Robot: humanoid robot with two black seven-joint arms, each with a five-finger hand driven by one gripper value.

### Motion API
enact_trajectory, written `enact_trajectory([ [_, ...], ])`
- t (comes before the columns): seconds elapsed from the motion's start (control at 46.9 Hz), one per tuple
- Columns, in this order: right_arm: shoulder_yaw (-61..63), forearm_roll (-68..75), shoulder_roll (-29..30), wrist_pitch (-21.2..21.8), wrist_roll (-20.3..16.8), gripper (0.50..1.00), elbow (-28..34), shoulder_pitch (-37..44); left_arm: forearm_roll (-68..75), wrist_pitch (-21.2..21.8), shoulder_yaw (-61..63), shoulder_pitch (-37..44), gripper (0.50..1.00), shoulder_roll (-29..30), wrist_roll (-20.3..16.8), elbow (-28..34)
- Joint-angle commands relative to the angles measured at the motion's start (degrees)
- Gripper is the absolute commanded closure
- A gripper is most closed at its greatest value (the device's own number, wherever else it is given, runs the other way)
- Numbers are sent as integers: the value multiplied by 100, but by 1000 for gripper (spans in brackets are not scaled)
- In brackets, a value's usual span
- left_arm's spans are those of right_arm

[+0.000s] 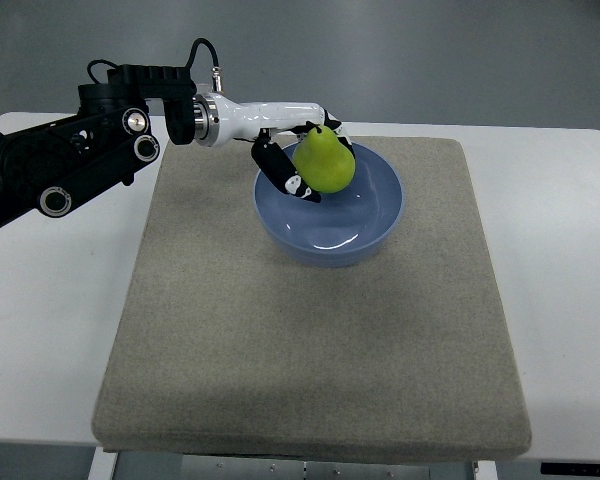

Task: Place pear in bowl with left hand
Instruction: 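Lift the pear with the left hand and carry it over the blue bowl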

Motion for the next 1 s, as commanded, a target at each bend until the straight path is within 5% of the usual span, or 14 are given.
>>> enact_trajectory([
  [0.0,0,0,0,4,1,574,0,-3,181,48,60,28,1000,-154,-1,36],
  [0.213,0,0,0,-5,1,574,0,-3,515,92,122,107,1000,-313,8,177],
  [0.32,0,0,0,4,1,574,0,6,489,118,105,116,682,-313,8,186],
  [0.427,0,0,0,4,1,574,0,6,428,346,96,116,513,-304,17,230],
  [0.982,0,0,0,4,1,574,0,-3,-890,540,-378,212,504,12,26,256],
])
